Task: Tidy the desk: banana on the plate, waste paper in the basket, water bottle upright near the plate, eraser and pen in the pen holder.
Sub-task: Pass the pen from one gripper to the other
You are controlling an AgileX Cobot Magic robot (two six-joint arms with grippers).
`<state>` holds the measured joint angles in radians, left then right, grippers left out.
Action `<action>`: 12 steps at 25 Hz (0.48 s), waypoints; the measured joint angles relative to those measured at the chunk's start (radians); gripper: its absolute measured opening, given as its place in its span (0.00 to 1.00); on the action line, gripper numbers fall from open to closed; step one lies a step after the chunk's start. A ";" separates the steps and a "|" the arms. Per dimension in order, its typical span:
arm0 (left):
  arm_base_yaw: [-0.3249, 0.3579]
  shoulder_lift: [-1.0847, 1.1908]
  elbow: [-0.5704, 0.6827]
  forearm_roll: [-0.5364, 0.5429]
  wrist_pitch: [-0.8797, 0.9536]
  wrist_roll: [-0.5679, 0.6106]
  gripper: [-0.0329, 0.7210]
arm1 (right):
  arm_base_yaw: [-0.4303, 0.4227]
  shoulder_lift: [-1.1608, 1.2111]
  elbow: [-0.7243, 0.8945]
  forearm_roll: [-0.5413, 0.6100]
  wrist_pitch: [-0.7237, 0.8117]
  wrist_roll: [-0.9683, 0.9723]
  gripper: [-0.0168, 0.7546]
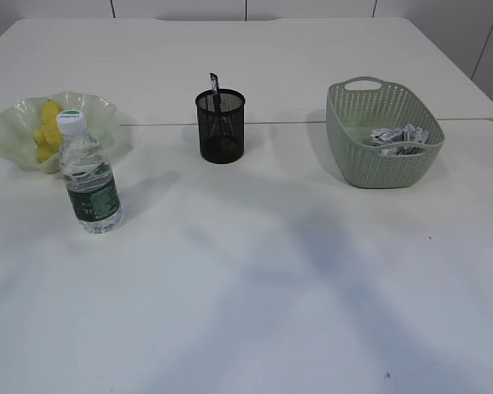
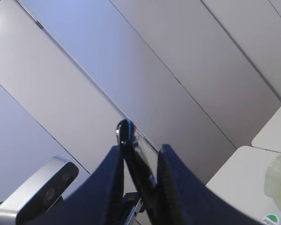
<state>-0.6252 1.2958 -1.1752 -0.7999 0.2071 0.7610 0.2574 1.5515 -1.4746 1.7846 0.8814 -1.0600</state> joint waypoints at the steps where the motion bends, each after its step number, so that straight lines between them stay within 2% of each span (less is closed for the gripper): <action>1: -0.003 0.000 0.000 -0.002 -0.001 0.000 0.07 | 0.000 0.000 0.000 -0.002 0.000 -0.006 0.22; 5: -0.004 0.000 0.000 -0.008 -0.002 0.000 0.07 | 0.000 0.000 0.000 -0.015 -0.014 -0.028 0.16; 12: -0.005 0.000 0.000 -0.008 -0.002 0.000 0.07 | -0.002 0.000 0.000 -0.017 -0.018 -0.042 0.16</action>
<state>-0.6303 1.2958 -1.1752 -0.8081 0.2048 0.7610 0.2557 1.5515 -1.4746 1.7677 0.8636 -1.1021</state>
